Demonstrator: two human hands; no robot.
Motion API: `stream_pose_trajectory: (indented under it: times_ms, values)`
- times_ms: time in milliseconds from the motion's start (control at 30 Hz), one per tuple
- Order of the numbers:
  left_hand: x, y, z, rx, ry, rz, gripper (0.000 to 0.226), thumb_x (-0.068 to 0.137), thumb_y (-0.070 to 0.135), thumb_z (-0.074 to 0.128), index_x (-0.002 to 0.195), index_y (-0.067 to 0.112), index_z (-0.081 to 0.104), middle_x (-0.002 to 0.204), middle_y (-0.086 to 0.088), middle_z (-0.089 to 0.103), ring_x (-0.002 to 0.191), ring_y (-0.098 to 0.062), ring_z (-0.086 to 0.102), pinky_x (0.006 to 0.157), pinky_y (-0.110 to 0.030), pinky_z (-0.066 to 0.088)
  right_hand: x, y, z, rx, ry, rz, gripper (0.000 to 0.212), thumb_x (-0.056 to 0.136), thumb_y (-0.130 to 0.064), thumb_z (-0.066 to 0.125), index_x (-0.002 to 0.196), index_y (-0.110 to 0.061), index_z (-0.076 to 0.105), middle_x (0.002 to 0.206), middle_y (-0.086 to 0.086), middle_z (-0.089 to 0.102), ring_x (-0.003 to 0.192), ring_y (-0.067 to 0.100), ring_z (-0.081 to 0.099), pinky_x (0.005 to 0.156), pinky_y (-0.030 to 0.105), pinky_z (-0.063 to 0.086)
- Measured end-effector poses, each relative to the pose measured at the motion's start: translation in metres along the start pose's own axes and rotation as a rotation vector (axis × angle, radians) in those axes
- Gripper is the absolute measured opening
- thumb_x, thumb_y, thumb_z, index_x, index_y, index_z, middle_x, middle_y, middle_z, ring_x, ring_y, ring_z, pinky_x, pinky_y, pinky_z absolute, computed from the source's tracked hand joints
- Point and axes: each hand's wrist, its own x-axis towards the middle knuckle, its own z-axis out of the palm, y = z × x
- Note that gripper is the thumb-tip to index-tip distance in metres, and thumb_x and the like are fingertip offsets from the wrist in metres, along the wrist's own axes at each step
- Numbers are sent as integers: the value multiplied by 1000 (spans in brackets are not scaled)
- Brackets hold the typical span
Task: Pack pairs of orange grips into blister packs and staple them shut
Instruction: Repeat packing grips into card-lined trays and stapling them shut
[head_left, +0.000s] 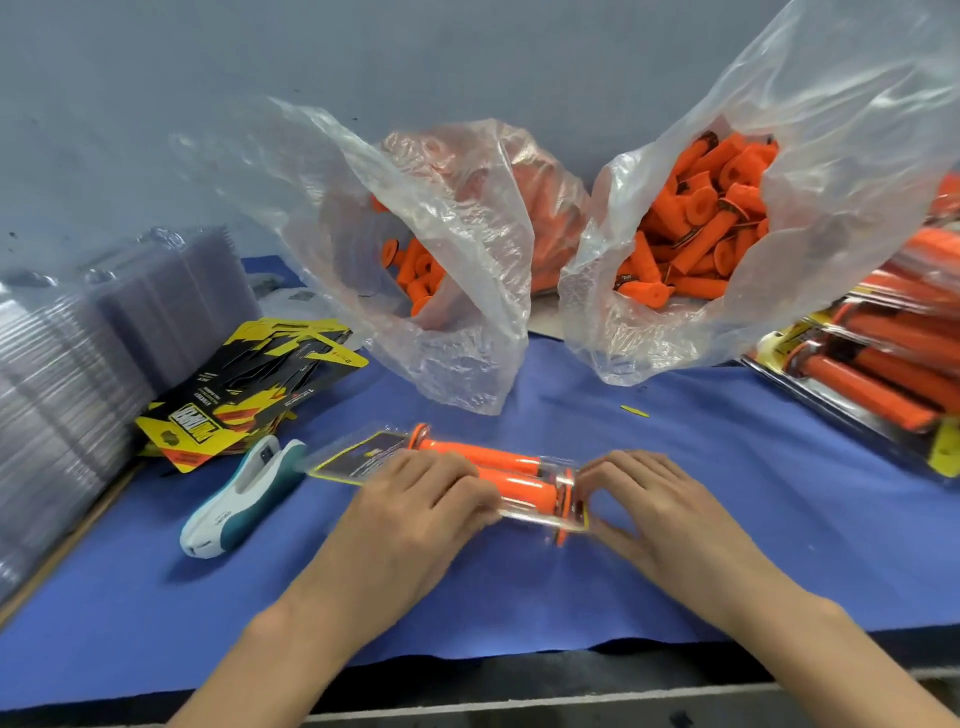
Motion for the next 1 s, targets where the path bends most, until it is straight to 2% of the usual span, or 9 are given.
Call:
stream_pose_trajectory:
  times_ms: [167,333,400,467,567,667,767,867,1000]
  values:
    - [42,-11,-35,-132,61,-228,11,95,22,53,93,14,61,92,6,58,81,-18,55,76,-24,44,17,-24,-13,740,102,258,21,91,-32,69,101,-17,59,128,-15,54,117,6,56,91,27,50]
    - [131,-15,-57,-392,-157,-311,10,97,23,57,95,32,57,92,17,63,89,1,58,76,-12,42,32,-27,-43,1376,285,532,31,95,-46,55,97,-15,55,95,2,66,87,19,63,80,41,55]
    - [163,-14,-57,-336,-253,-327,14,94,40,54,106,34,58,100,14,63,93,-3,58,79,-14,41,30,-11,-59,1466,364,649,37,96,-46,56,107,-12,59,100,9,68,85,25,64,79,50,55]
    - [182,-15,-54,-164,-270,-339,55,88,64,42,125,26,56,112,6,62,104,-15,57,89,-30,44,23,13,-77,1535,484,769,42,94,-47,56,111,-10,66,99,14,69,80,28,66,71,48,58]
    - [188,-10,-44,-51,54,-400,71,87,70,39,133,18,53,125,-12,59,117,-33,53,99,-53,43,-3,55,-107,1587,632,834,44,96,-52,52,107,-16,76,95,12,71,86,29,68,73,57,58]
    - [190,17,-25,-716,188,-655,55,77,72,62,118,37,53,118,9,63,109,-13,62,93,-49,52,-37,83,-128,1642,789,705,40,101,-49,44,115,-26,74,115,-1,70,116,22,64,84,44,58]
    - [204,56,-2,-1390,-7,-619,32,78,54,68,98,30,74,105,-5,74,95,-26,72,72,-36,60,-53,100,-138,1754,1015,652,40,108,-37,35,134,-21,61,133,3,63,122,22,61,93,42,54]
    - [241,111,16,-1480,-97,-472,25,90,42,63,107,25,70,108,-6,74,96,-25,73,70,-33,60,-54,107,-146,1742,1183,592,47,104,-39,38,143,-15,52,139,11,53,128,30,47,114,59,31]
    - [312,168,51,-1349,-164,-420,18,102,26,52,106,12,63,95,-17,69,87,-23,69,83,-43,59,-55,118,-170,1691,1386,507,44,103,-41,37,114,-21,75,128,5,67,121,28,62,99,54,50]
